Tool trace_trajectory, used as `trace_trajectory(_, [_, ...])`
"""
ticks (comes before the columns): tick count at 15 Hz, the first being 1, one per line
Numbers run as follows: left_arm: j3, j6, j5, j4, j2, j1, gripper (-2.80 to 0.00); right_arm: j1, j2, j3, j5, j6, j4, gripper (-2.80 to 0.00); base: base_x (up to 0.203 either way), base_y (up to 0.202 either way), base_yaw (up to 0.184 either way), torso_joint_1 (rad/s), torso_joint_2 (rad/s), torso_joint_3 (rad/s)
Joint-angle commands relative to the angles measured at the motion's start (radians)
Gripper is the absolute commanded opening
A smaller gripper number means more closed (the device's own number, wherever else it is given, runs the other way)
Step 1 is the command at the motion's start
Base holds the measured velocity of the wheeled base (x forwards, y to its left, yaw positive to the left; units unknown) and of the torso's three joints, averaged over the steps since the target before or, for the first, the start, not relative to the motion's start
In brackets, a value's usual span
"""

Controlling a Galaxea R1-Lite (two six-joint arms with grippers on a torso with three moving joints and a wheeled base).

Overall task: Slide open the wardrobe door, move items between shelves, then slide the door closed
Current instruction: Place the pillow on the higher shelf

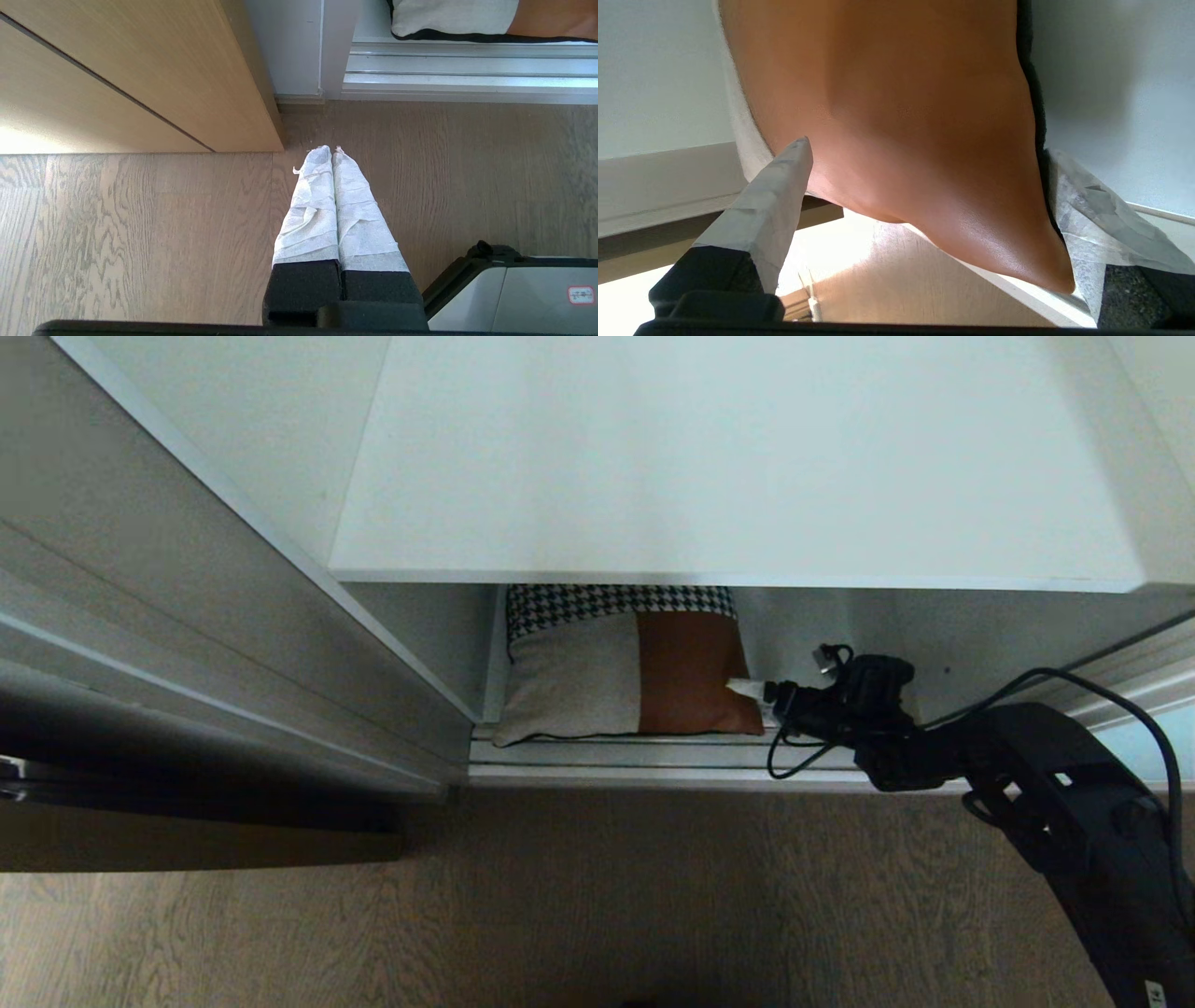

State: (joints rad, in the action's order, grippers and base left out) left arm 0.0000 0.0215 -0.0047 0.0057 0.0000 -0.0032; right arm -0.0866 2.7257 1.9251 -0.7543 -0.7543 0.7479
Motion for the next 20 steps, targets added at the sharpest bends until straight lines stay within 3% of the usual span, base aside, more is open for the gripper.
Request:
trace_trajectory(1, [0.002,0.000,0.000,0.000,0.000,0.000,-2.80,-0.001,-0.025,-0.014,-0.011,-0.025,0.006,0.00,0.000,0.000,0.000,0.000,0.00,0.000])
trace_trajectory(20, [0.002,0.000,0.000,0.000,0.000,0.000,-2.80,-0.066,-0.014,-0.125,-0.034,-0.025,0.052,0.00,0.000,0.000,0.000,0.000,0.00,0.000])
